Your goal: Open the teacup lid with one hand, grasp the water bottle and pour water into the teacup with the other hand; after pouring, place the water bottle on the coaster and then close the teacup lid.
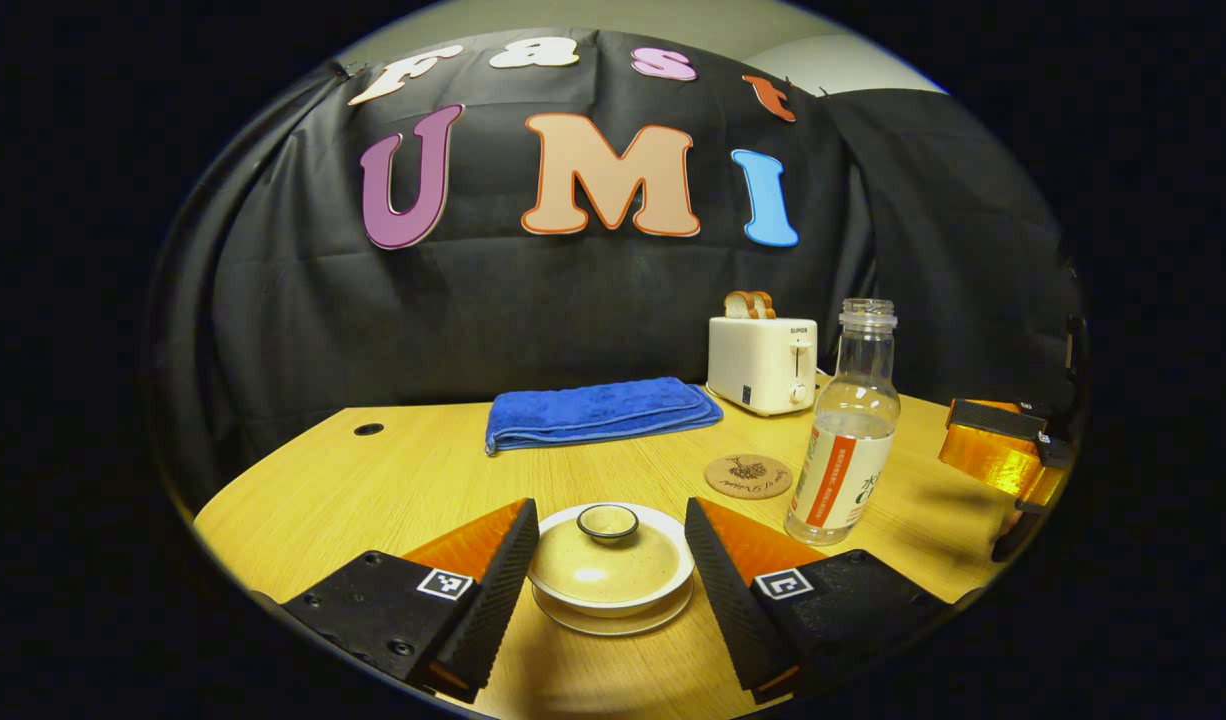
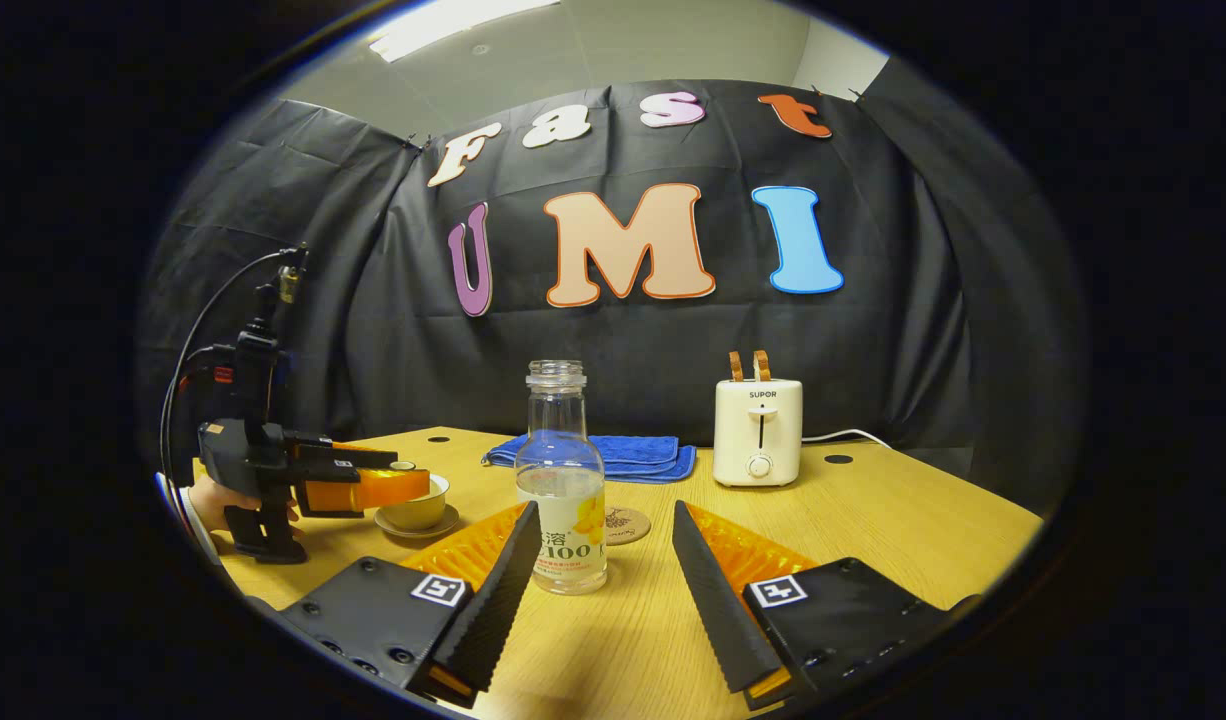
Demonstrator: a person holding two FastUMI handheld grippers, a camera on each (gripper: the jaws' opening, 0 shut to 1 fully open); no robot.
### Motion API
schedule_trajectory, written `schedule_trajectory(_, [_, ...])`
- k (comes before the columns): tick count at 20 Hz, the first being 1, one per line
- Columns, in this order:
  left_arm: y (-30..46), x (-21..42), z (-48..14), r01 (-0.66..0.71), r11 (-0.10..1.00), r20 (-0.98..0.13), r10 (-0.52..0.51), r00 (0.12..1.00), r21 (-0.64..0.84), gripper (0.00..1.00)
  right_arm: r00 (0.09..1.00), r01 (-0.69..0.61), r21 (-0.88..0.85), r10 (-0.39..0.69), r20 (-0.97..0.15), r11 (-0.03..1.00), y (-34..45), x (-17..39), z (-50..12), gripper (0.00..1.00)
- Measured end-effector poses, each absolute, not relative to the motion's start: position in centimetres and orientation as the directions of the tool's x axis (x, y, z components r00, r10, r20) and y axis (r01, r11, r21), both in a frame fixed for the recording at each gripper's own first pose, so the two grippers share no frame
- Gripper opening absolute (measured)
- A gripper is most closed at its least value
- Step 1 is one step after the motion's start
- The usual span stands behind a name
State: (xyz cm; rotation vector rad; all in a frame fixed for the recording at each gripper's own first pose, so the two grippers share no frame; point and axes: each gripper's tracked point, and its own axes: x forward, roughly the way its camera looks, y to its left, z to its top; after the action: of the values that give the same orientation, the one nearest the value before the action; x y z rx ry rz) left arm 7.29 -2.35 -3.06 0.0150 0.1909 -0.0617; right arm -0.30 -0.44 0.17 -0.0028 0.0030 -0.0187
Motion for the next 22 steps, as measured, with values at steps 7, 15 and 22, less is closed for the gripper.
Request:
schedule_trajectory(7, [-2.0, 8.0, -3.1, 0.049, 0.999, -0.188, -0.044, 0.981, 0.022, 0.78, 1.0, 0.018, -0.003, -0.018, -0.003, 1.0, -0.4, -0.3, 0.1, 0.86])
schedule_trajectory(15, [-1.8, 8.6, -3.0, 0.042, 0.999, -0.177, -0.036, 0.984, 0.031, 0.53, 1.0, 0.018, -0.003, -0.018, -0.003, 1.0, -0.5, -0.3, 0.1, 0.84])
schedule_trajectory(22, [-2.3, 8.7, -2.8, 0.059, 0.997, -0.164, -0.051, 0.985, 0.047, 0.34, 1.0, 0.018, -0.003, -0.018, -0.002, 1.0, -0.5, -0.3, 0.1, 0.87])
